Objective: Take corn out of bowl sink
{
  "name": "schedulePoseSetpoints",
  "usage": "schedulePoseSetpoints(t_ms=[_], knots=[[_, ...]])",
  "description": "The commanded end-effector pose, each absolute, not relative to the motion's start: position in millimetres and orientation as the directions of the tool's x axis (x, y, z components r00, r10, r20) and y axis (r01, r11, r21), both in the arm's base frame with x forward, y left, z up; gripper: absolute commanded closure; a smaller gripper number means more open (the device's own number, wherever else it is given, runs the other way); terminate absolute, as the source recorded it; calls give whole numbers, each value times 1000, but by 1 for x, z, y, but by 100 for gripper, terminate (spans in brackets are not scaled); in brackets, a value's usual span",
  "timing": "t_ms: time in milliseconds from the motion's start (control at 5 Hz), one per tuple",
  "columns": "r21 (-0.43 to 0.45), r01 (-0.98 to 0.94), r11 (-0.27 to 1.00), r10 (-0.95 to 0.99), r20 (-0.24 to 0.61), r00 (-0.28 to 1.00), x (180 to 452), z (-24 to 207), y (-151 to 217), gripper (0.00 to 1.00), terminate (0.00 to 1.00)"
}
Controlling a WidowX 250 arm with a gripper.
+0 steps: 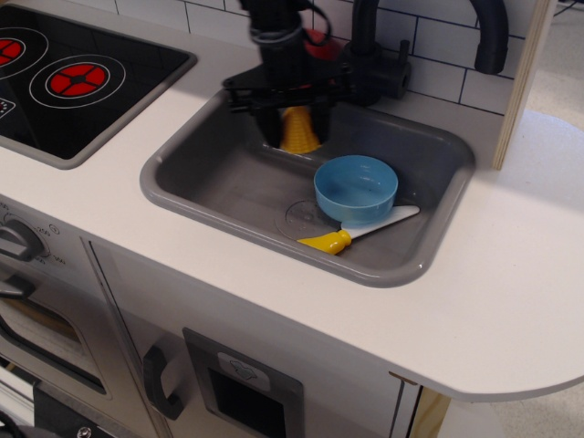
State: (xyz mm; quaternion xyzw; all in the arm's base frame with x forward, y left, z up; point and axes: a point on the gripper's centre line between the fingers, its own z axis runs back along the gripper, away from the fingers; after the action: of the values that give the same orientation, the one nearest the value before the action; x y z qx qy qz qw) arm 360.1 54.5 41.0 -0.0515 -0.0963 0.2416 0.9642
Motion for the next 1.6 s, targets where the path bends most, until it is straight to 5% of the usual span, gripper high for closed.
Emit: schedulePoseSetpoints(t_ms=[0,400,600,1000,1400], knots=[[-92,-451,888,460,230,858,364,42,93,100,0],[-44,-415,909,414,226,882,355,23,88,100,0],[19,-474,880,461,199,865,361,10,94,0,0],[32,-491,870,478,180,859,359,21,99,0,0],[-59,-505,861,507,149,849,360,74,106,0,0]])
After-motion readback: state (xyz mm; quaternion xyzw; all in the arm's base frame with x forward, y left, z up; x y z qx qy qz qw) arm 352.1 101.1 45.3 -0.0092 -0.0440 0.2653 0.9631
